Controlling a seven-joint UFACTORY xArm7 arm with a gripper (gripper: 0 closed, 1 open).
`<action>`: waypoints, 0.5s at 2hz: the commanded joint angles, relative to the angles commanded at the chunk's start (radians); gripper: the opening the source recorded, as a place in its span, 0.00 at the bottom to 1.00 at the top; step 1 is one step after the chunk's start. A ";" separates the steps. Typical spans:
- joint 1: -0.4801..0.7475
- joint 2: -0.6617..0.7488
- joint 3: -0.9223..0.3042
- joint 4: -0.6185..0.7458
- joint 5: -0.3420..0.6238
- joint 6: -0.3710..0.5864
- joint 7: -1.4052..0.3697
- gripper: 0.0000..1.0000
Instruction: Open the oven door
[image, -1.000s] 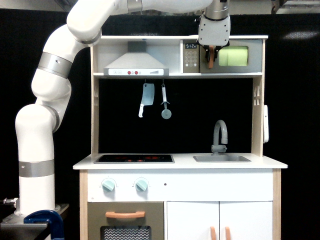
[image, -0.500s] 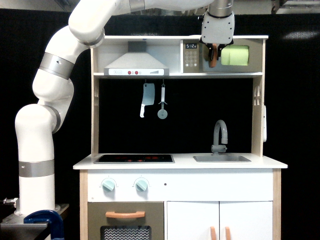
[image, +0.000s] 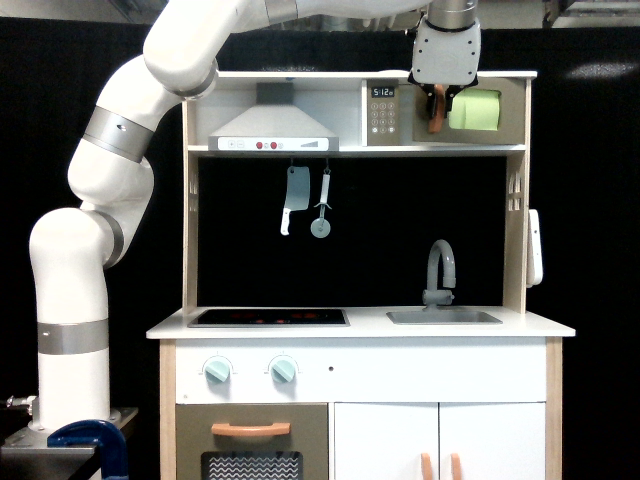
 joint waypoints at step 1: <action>-0.046 0.129 0.033 0.184 -0.017 0.063 0.018 0.00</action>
